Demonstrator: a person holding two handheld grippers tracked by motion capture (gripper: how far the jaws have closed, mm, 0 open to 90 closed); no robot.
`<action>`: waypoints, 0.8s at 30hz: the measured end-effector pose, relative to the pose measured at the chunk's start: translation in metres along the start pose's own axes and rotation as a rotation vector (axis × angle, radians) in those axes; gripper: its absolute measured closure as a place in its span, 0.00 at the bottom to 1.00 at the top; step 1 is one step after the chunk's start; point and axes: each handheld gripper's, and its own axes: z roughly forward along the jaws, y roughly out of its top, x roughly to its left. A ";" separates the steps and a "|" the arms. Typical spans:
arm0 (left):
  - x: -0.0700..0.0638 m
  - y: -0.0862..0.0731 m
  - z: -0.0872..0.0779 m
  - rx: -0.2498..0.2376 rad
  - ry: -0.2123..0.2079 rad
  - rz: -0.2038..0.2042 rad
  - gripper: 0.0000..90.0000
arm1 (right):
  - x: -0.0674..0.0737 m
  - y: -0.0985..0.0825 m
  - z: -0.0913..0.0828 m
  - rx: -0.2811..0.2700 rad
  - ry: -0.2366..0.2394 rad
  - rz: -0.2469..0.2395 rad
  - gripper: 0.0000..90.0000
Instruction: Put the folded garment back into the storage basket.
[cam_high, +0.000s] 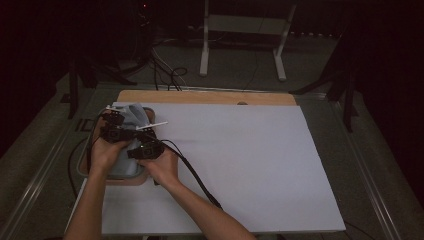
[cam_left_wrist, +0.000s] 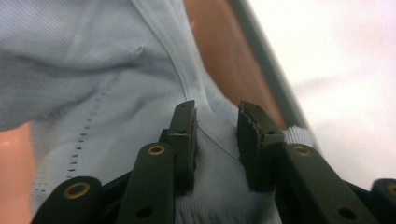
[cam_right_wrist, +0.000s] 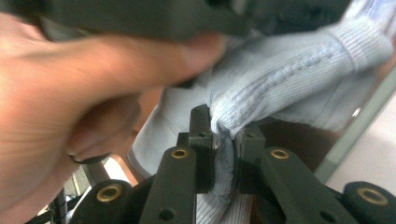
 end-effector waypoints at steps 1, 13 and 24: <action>0.001 0.000 -0.005 -0.018 -0.003 -0.005 0.76 | 0.000 0.000 0.000 0.000 0.000 0.001 0.90; 0.006 -0.009 -0.009 0.060 0.044 0.005 0.83 | -0.001 0.000 0.001 0.002 -0.014 -0.013 0.88; 0.015 -0.018 -0.001 0.130 0.094 -0.003 0.84 | -0.002 0.008 -0.019 -0.045 -0.016 -0.103 0.51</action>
